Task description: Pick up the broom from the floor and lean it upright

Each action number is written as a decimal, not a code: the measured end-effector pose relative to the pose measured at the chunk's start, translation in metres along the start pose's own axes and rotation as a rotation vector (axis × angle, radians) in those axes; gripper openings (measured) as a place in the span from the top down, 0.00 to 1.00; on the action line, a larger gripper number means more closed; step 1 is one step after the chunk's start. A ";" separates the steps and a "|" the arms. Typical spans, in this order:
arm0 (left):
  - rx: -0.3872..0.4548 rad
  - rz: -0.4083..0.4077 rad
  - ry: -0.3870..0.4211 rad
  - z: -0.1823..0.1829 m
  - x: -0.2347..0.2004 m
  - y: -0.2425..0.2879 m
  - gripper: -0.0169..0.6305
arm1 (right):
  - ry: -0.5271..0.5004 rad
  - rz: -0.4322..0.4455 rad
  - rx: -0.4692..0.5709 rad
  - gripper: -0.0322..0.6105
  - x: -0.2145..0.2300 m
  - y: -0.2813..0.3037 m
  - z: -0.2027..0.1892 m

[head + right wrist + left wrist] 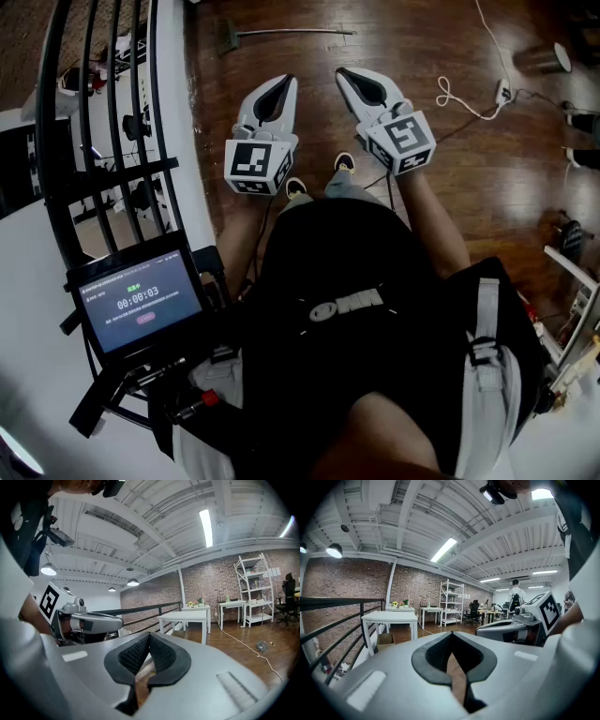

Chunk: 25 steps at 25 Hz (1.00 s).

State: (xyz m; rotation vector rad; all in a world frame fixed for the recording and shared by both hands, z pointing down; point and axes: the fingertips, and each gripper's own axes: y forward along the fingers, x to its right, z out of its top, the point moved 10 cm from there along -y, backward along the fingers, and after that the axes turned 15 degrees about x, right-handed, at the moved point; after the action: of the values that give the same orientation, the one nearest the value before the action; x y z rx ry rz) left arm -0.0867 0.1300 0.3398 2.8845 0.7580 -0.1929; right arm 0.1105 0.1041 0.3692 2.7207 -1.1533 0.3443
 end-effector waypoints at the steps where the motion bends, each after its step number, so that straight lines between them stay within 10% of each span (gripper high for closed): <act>1: 0.004 0.010 -0.002 0.000 -0.001 -0.002 0.95 | -0.002 0.010 -0.005 0.94 0.001 0.002 0.000; 25: 0.044 0.028 0.015 0.020 -0.006 0.011 0.95 | -0.023 0.057 -0.015 0.94 0.026 0.008 0.033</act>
State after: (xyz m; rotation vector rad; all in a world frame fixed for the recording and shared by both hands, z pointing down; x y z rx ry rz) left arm -0.0885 0.1141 0.3222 2.9396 0.7249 -0.1876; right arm 0.1268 0.0725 0.3449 2.6900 -1.2366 0.3117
